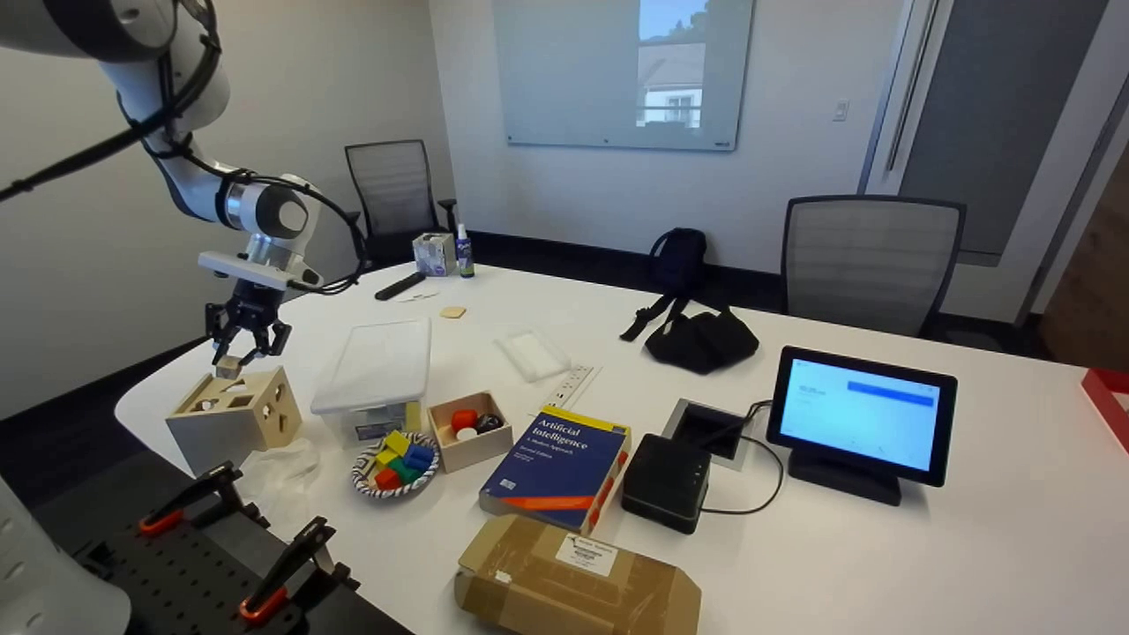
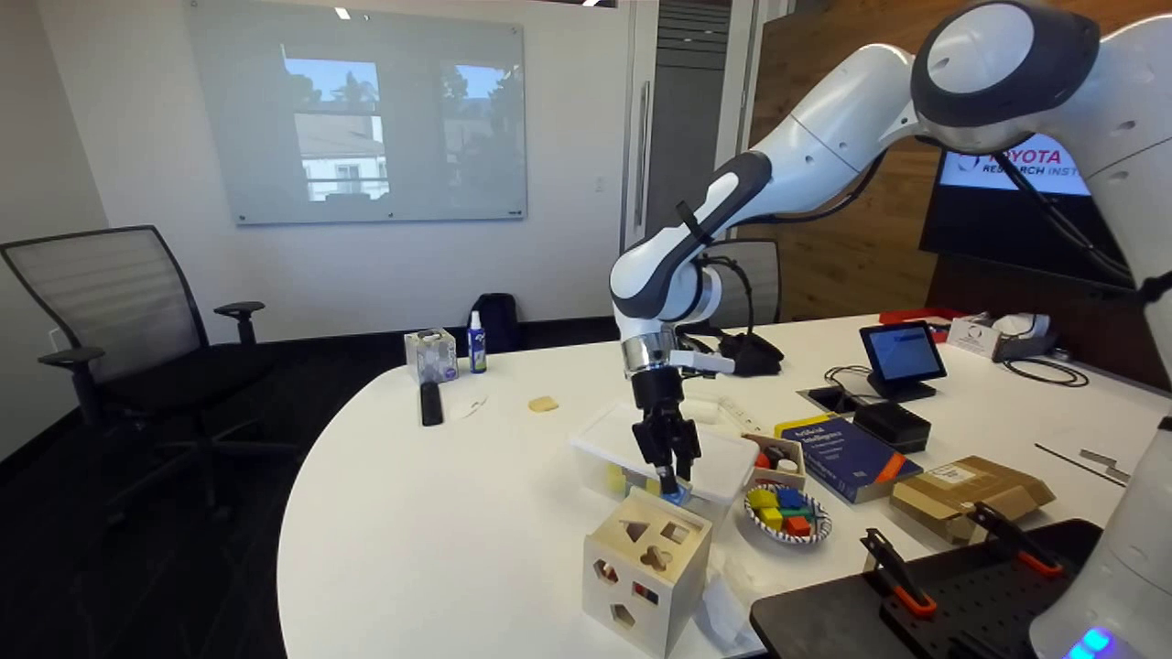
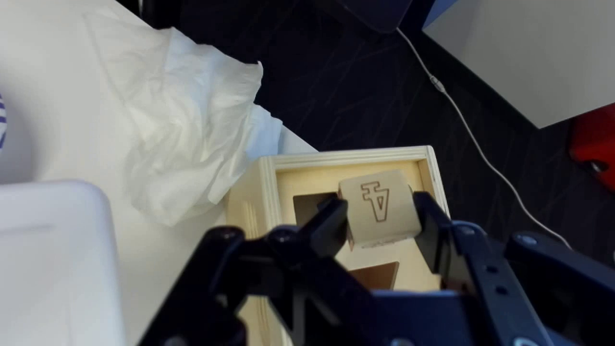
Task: Put a cube in the box
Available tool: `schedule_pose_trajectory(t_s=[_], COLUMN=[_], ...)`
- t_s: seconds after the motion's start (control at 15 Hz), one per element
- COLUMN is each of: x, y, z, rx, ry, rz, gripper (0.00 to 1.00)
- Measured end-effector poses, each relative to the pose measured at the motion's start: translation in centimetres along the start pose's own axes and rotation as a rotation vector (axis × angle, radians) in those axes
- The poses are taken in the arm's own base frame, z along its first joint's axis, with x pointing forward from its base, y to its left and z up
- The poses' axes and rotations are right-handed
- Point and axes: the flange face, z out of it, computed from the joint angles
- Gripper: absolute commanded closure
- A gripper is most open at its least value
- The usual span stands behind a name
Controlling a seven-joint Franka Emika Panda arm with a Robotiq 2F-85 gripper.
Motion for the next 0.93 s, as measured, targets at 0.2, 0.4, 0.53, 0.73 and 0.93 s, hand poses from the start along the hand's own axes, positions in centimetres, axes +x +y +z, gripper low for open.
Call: schedule_pose_trajectory(t_s=[0.2, 0.4, 0.53, 0.73, 0.93], x=[0.9, 1.6, 2.0, 2.3, 2.4], y=[-1.4, -2.0, -2.1, -1.6, -1.1], z=[0.7, 1.2, 1.6, 2.1, 2.8], rx=[-0.053, -0.096, -0.105, -0.112, -0.112], ry=[-0.01, -0.011, -0.013, -0.018, -0.029], rz=[0.082, 0.158, 0.201, 0.254, 0.281], gripper=[0.84, 0.84, 0.84, 0.84, 0.84])
